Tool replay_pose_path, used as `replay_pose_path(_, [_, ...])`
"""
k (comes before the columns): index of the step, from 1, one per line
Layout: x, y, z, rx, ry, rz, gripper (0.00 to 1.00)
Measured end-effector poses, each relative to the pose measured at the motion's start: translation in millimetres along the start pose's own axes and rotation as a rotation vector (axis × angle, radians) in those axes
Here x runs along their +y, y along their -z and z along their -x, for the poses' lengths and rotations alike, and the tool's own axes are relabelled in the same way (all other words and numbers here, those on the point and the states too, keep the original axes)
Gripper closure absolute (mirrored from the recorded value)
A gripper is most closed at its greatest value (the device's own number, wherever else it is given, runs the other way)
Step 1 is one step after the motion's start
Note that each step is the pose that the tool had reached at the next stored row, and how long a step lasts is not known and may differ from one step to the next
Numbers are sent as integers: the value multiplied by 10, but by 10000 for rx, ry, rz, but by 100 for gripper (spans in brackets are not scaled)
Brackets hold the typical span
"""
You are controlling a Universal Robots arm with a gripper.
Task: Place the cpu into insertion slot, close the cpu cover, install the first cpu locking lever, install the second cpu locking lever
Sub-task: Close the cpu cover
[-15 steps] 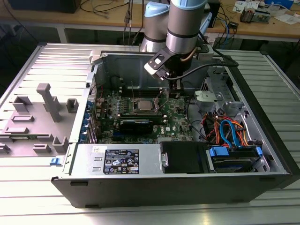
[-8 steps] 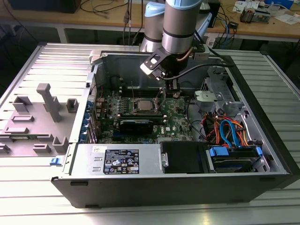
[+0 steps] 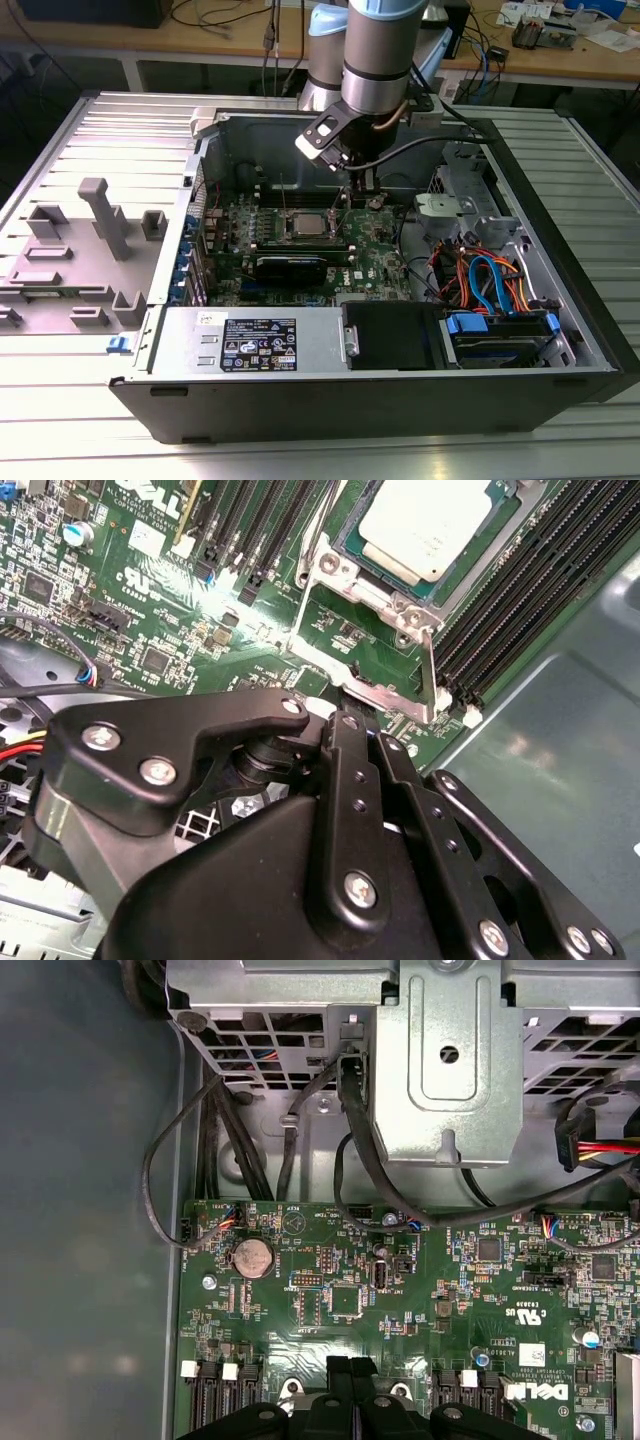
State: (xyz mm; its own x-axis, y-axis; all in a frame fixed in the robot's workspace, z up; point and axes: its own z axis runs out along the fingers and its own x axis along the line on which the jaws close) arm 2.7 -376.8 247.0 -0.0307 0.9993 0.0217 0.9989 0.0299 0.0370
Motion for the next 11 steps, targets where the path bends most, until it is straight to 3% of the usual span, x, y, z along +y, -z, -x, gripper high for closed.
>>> replay_pose_path(11, [-32,1,-1,0,2,0,89])
